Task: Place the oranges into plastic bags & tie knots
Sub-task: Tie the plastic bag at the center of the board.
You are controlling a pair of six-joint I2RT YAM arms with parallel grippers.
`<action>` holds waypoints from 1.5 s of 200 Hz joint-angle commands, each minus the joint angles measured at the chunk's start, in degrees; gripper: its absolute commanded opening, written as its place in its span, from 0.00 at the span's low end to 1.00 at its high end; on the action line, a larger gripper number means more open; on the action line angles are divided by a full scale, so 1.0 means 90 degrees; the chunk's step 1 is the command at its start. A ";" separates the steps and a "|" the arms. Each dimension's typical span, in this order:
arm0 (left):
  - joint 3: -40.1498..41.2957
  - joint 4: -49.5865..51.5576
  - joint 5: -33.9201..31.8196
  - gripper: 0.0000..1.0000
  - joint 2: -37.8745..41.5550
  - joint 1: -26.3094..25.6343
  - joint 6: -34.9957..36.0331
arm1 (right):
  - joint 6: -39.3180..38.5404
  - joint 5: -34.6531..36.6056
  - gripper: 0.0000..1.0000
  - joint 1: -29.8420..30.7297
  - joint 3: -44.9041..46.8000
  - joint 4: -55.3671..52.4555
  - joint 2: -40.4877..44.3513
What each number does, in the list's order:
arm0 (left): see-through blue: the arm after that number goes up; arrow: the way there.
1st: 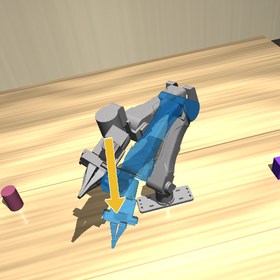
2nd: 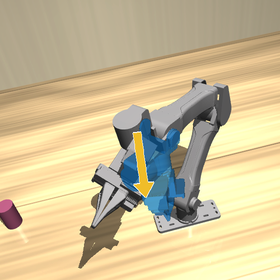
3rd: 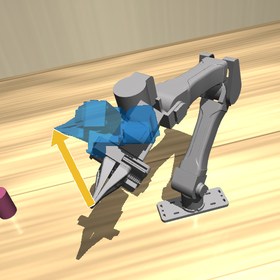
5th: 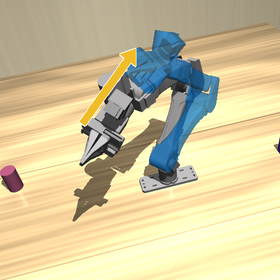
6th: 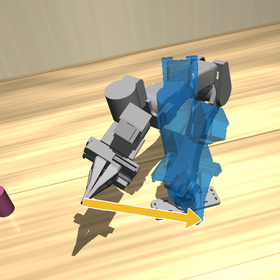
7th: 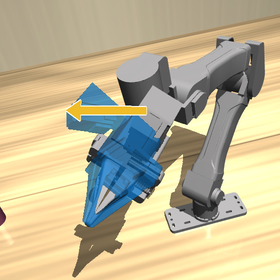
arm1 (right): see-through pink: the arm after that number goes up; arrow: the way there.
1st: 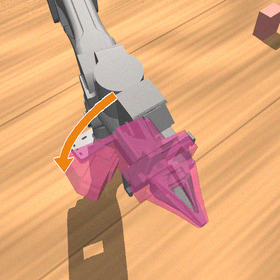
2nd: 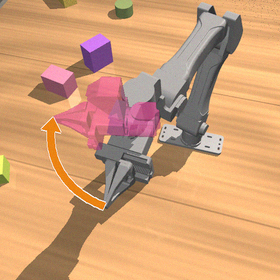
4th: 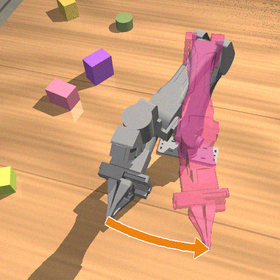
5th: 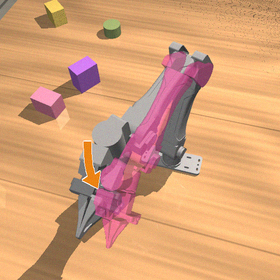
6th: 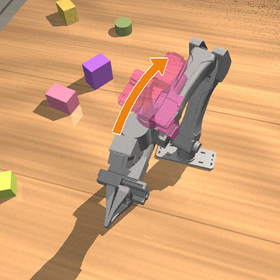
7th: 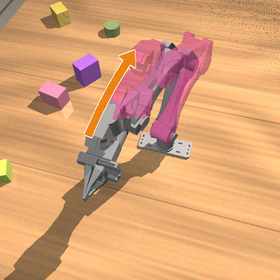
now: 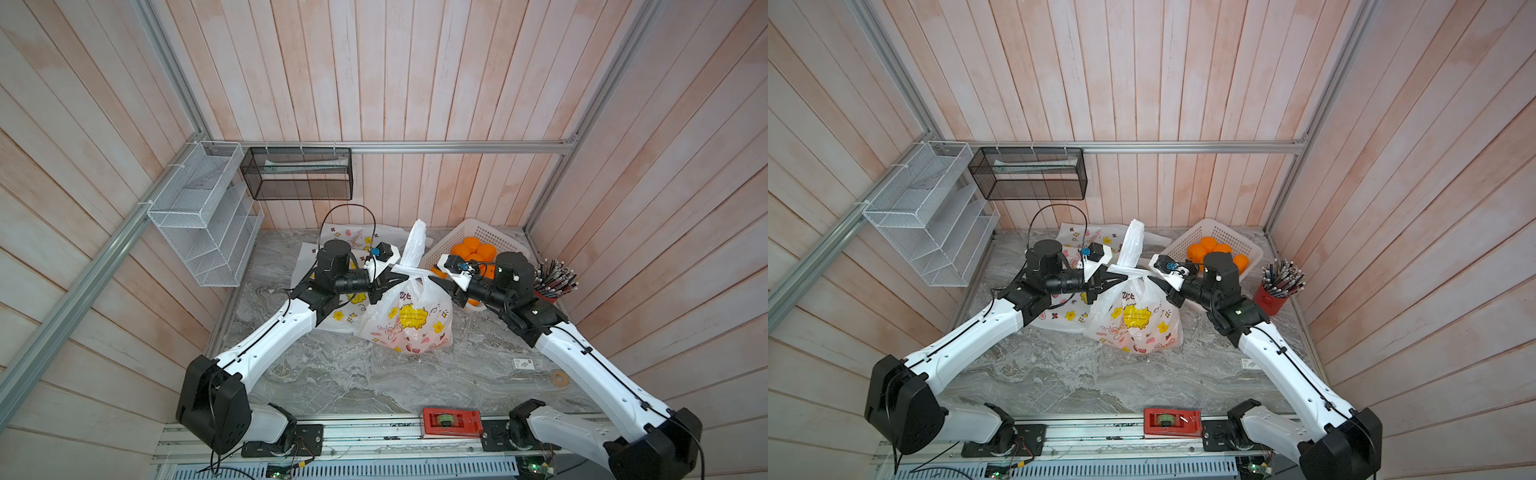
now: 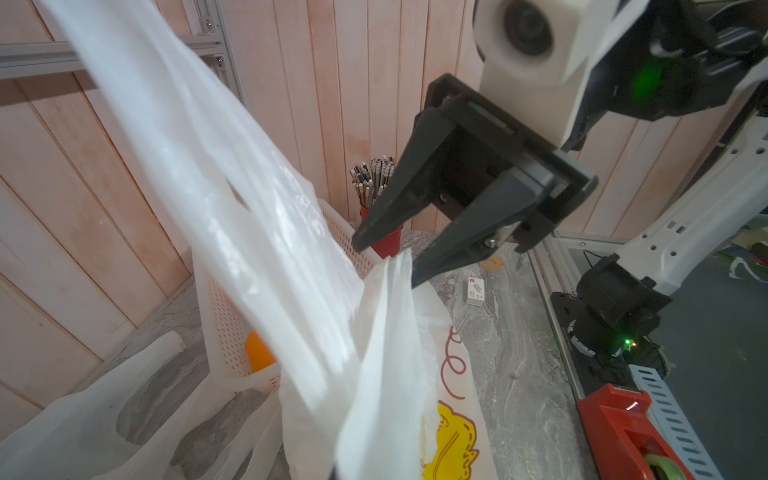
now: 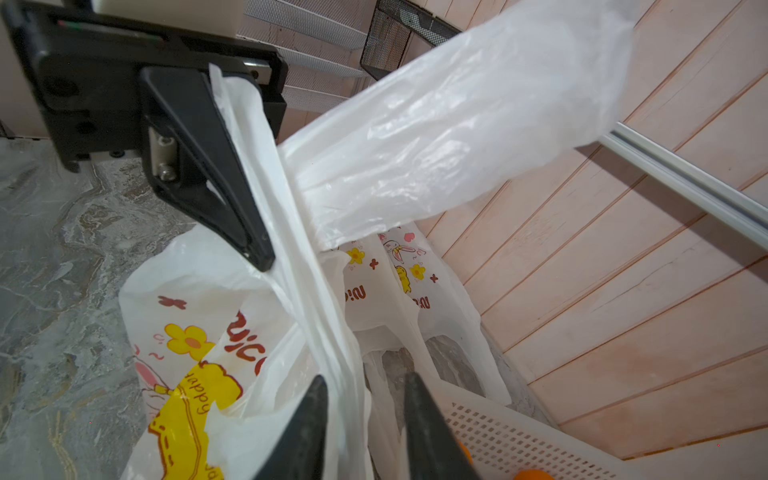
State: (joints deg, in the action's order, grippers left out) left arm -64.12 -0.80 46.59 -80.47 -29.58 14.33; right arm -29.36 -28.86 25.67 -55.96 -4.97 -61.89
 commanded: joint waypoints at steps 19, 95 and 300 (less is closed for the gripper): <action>0.0012 0.0031 -0.0101 0.00 -0.0034 0.0015 -0.0057 | 0.0568 -0.1641 0.76 -0.0721 -0.0196 0.0312 0.0252; 0.0052 -0.0038 -0.0089 0.00 -0.0034 0.0006 -0.0066 | 0.0752 -0.2645 0.98 -0.0929 -0.2063 0.0574 -0.1671; 0.0054 -0.0096 -0.0738 0.00 -0.0122 0.0051 -0.0405 | 0.0011 -0.3035 0.00 -0.0330 -0.2575 -0.0059 -0.1972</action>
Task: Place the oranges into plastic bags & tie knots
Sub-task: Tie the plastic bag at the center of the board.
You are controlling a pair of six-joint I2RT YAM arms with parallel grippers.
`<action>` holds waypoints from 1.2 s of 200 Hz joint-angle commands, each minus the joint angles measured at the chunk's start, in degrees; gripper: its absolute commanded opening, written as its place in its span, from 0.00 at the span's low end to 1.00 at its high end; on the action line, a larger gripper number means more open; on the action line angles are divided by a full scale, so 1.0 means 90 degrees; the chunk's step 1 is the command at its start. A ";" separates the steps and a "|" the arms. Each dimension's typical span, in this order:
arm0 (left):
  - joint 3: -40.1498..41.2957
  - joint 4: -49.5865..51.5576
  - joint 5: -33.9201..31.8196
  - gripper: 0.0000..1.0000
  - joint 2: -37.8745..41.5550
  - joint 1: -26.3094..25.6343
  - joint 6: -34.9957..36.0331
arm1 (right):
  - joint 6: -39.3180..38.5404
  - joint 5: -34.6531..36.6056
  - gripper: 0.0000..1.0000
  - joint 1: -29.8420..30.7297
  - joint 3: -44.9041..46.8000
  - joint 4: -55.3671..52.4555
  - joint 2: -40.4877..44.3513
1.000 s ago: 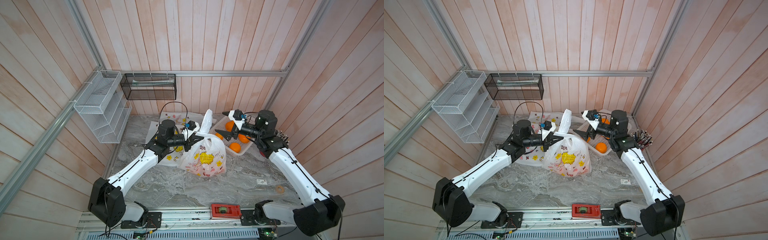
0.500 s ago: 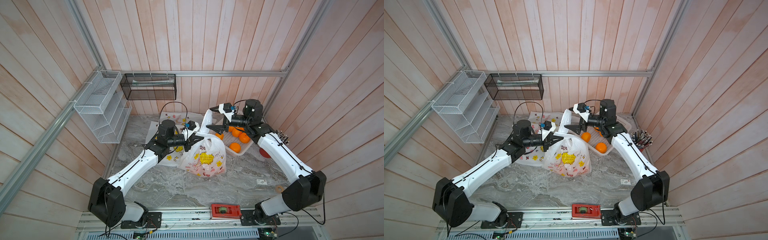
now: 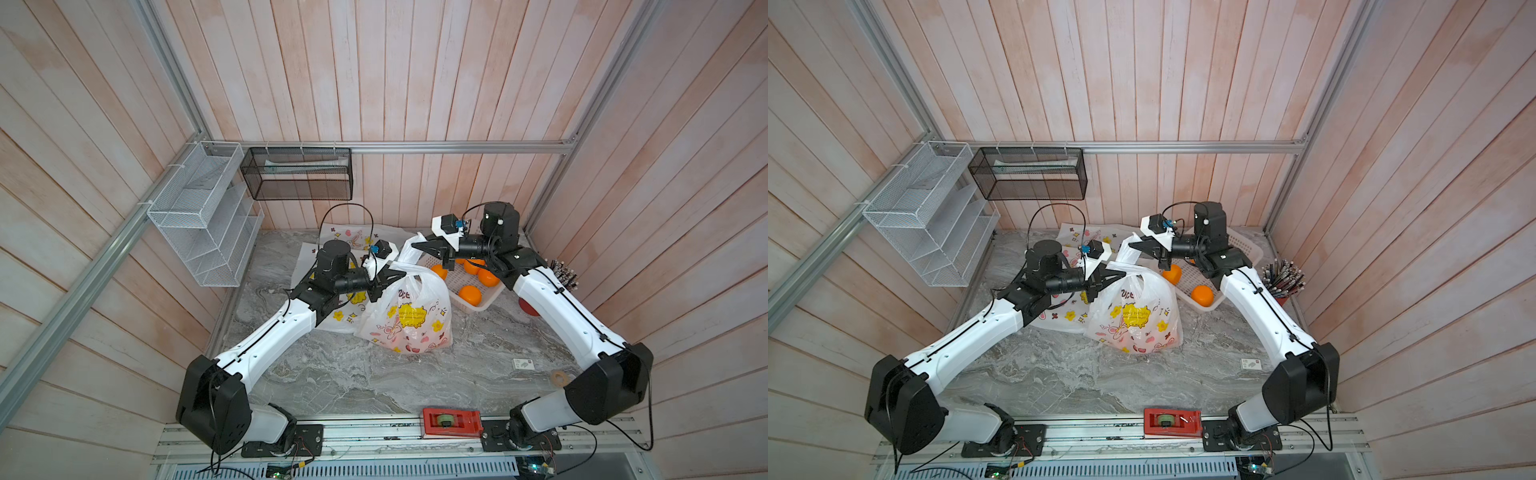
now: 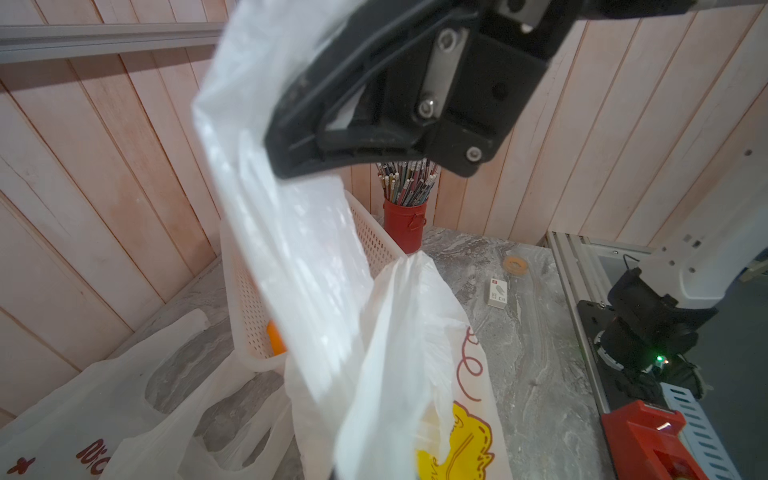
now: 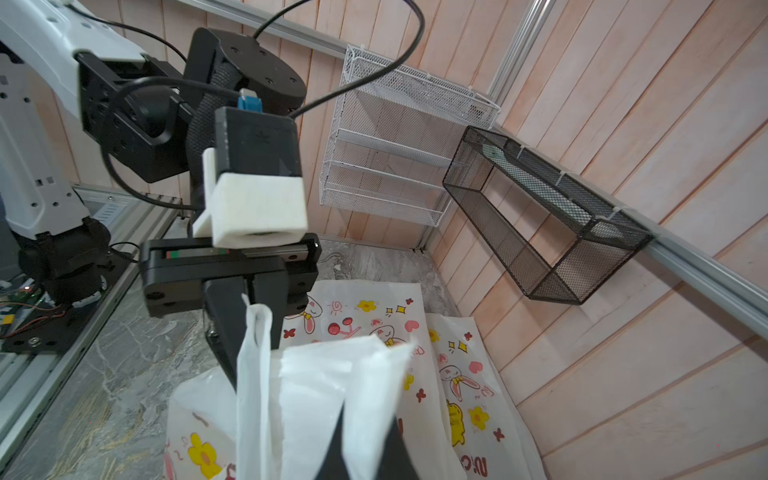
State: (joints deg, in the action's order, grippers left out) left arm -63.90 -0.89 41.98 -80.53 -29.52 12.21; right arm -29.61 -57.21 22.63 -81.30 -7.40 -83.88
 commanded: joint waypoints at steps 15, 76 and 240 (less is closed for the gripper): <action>0.0034 -0.0087 -0.0281 0.00 -0.0121 0.0084 -0.0265 | 0.0028 0.0193 0.00 0.0012 0.0471 0.0276 0.0765; 0.0028 -0.0340 -0.0571 0.00 -0.0187 0.0416 -0.0911 | -0.0051 0.1100 0.00 0.0230 0.2061 0.0167 0.1853; 0.0106 -0.0534 -0.0348 0.00 -0.0115 0.0282 -0.0670 | 0.1334 0.2379 0.49 -0.0510 0.0079 0.0230 0.1214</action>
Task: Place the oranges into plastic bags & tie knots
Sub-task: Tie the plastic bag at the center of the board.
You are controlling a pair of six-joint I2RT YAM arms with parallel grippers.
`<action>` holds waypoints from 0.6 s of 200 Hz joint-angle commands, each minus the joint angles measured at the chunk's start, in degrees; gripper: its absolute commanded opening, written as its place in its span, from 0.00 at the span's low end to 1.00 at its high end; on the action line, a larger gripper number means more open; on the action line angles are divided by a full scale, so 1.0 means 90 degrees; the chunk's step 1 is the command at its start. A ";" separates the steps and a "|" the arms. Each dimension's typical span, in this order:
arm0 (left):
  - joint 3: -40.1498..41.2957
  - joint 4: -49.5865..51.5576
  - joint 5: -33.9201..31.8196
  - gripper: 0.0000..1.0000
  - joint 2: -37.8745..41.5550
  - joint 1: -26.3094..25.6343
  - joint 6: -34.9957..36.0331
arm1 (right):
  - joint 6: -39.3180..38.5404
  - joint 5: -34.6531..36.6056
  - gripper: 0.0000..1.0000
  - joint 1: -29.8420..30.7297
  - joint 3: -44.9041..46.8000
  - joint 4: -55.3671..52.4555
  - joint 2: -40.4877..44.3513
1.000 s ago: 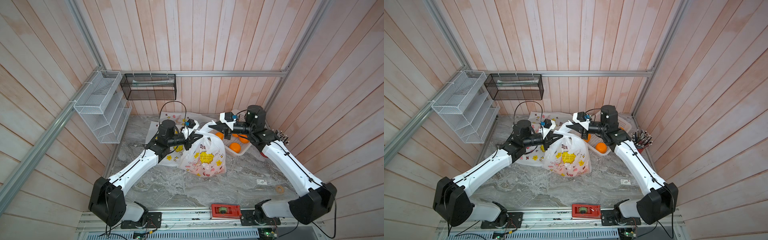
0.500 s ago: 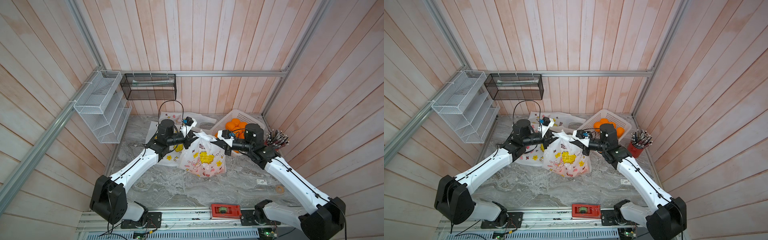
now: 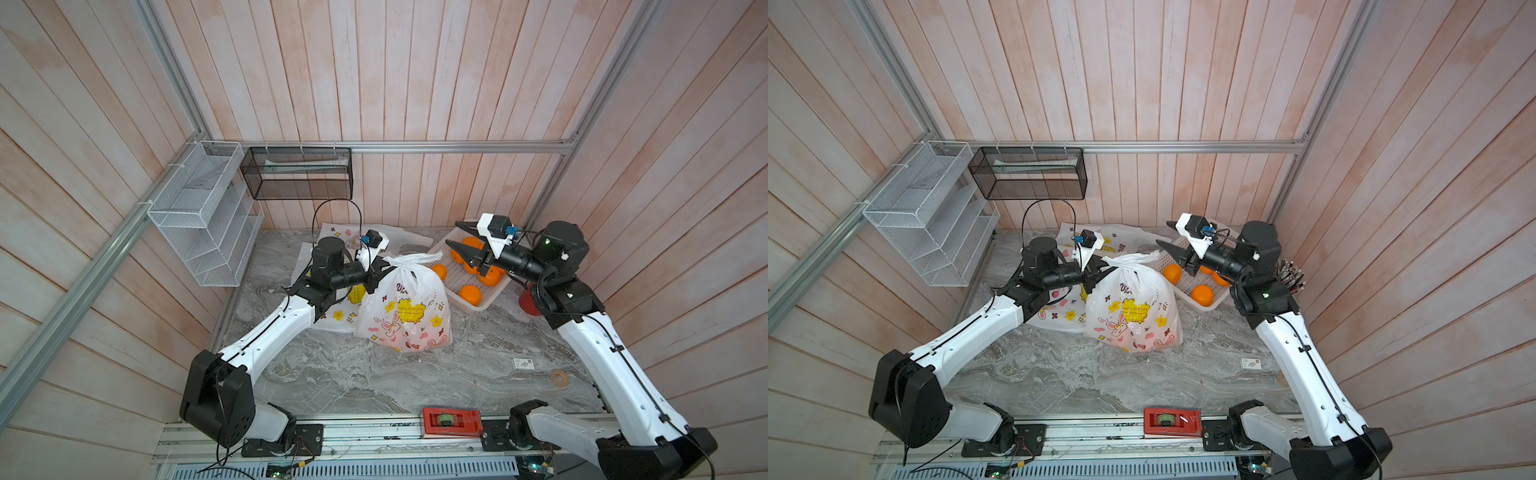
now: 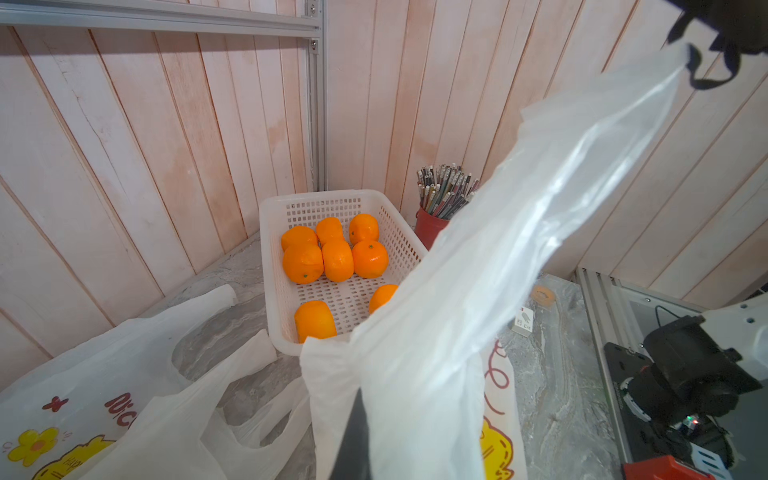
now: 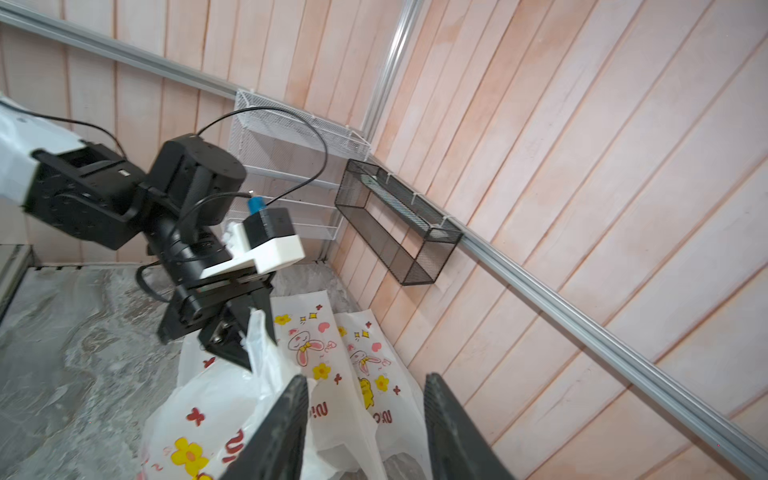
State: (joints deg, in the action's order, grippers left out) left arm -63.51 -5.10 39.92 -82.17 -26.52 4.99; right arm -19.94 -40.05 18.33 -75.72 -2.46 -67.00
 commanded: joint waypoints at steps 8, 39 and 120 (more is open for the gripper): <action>0.0063 -0.0058 -0.0119 0.00 0.0077 -0.0046 0.0163 | 0.0217 0.0447 0.52 -0.0031 -0.0789 -0.0470 -0.0897; 0.0071 -0.0011 -0.0176 0.00 0.0105 -0.0060 0.0216 | -0.0304 0.0294 0.61 0.0161 -0.1478 -0.1323 -0.1641; 0.0072 0.0042 -0.0207 0.00 0.0142 -0.0069 0.0324 | -0.0881 -0.0019 0.82 0.0908 -0.0703 -0.2201 -0.1492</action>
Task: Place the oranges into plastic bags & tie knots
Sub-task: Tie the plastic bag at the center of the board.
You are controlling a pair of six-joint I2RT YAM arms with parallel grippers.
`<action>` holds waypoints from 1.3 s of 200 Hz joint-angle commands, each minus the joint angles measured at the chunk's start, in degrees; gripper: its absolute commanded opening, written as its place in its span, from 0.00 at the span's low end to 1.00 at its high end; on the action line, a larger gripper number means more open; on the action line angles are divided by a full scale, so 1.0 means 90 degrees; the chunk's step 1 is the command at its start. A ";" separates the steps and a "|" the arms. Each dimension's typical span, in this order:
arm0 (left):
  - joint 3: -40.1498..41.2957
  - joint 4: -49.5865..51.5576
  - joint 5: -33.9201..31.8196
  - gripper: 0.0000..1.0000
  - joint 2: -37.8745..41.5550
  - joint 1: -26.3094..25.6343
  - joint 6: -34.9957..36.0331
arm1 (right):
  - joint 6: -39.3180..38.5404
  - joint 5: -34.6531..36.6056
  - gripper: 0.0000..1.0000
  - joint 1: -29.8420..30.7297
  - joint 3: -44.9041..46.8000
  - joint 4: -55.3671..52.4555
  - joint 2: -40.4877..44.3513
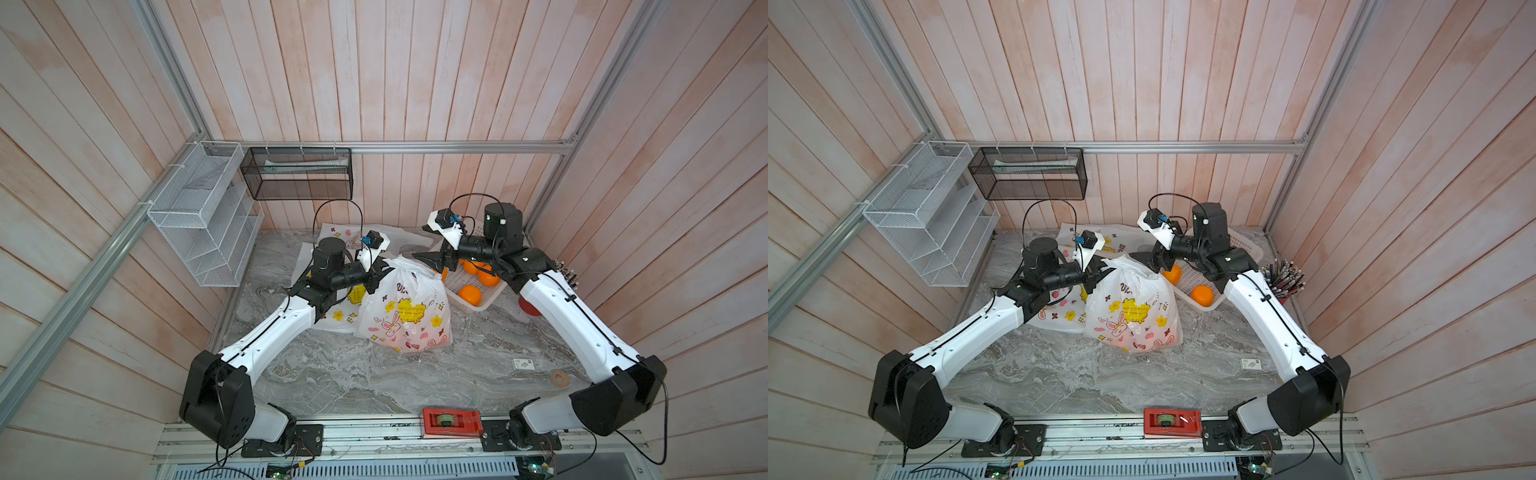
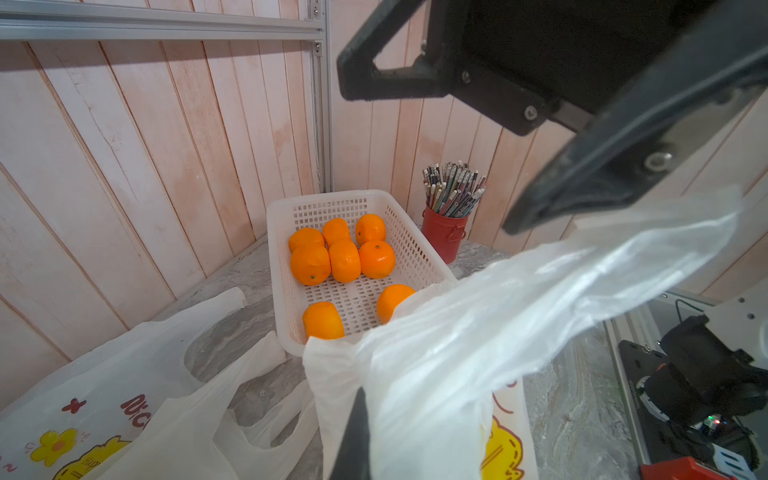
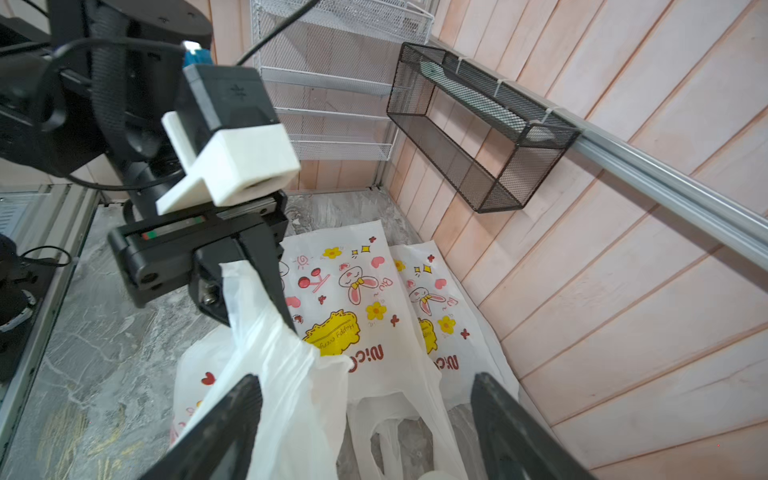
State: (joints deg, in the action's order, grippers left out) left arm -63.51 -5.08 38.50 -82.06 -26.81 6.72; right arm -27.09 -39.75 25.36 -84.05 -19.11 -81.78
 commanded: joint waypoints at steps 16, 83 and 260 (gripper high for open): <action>0.0074 0.0006 -0.0040 0.00 0.0156 -0.0031 0.0133 | -0.0062 0.0117 0.81 0.0189 0.0364 -0.0400 0.0134; 0.0076 0.0013 -0.0030 0.00 0.0201 -0.0039 0.0131 | 0.0117 0.0488 0.80 0.0360 0.0755 -0.0357 0.0021; 0.0104 0.0336 -0.0792 0.00 0.0423 -0.0299 0.0015 | 0.0942 0.2260 0.14 0.0590 0.0685 -0.0413 0.0056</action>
State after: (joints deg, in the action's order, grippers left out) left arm -63.18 -3.18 33.10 -79.81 -28.95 7.07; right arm -19.31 -25.52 30.48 -77.23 -23.44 -83.50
